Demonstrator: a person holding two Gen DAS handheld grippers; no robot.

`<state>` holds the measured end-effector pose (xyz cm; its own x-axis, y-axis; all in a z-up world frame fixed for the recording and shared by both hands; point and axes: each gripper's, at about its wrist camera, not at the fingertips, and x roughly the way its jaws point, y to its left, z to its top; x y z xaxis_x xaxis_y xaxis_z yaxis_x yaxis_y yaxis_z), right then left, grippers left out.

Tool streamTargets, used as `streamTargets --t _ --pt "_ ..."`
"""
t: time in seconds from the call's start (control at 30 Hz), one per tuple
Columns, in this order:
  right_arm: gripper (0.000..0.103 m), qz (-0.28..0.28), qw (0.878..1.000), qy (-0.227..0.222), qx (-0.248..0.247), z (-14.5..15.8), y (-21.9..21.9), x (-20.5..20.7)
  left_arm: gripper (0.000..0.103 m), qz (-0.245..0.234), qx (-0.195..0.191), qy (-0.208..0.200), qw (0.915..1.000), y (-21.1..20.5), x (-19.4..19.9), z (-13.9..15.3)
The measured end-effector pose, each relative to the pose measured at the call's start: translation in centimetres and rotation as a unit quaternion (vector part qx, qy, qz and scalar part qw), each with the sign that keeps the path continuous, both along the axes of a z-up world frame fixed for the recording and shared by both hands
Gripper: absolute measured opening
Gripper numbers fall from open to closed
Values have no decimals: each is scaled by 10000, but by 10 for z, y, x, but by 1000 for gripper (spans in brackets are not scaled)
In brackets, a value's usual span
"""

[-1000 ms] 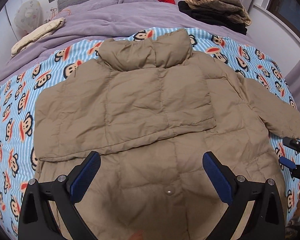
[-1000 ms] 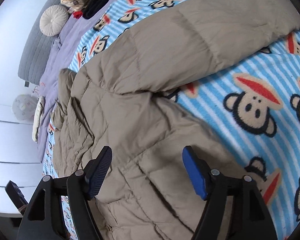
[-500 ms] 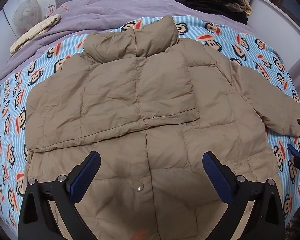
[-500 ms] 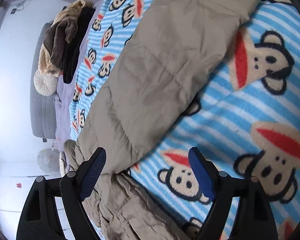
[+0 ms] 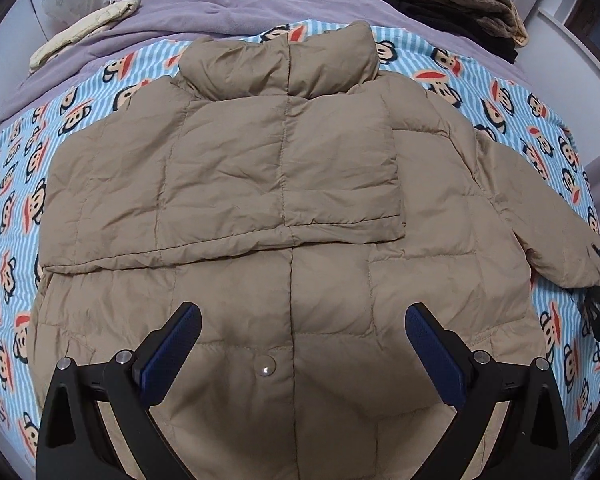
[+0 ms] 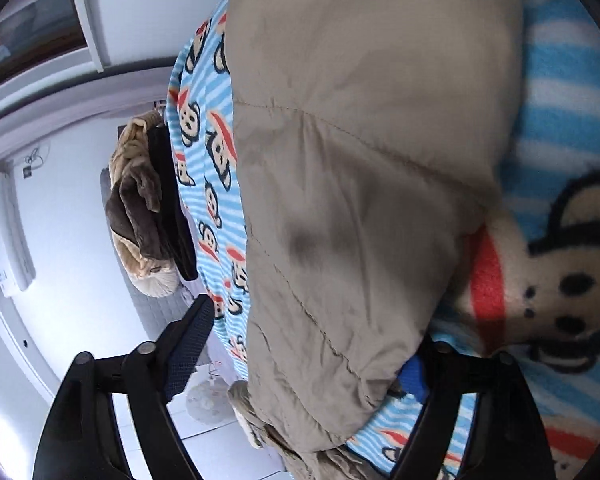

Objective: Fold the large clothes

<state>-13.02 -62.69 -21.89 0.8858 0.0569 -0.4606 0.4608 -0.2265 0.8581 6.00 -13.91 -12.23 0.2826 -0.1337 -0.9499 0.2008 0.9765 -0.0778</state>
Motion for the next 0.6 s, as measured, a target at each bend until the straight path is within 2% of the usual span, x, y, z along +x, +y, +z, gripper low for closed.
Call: streamTargets --t 0.07,0.1,0.23,0.33,0.47,0.57,0.6 --pt "13 108 9999 -79 -83 6 2 7 102 19 -22 -96 9999 6 0 6" --pt "10 168 9996 -101 -219 13 2 12 102 27 -25 -155 9999 10 0 9" --pt "9 575 9948 -302 -788 50 15 34 102 51 19 -468 9989 31 3 22" --pt "9 1034 9856 -535 -1225 83 36 66 102 68 86 -654 9978 49 6 26" --pt "9 1907 9599 -869 -1861 130 88 123 102 263 109 -710 9971 81 8 26" --pt "9 2616 9309 -1103 -2299 159 144 170 102 409 102 -701 9967 106 8 26" --pt "9 2900 9175 -1146 -2470 167 167 189 102 444 125 -717 9964 113 8 26"
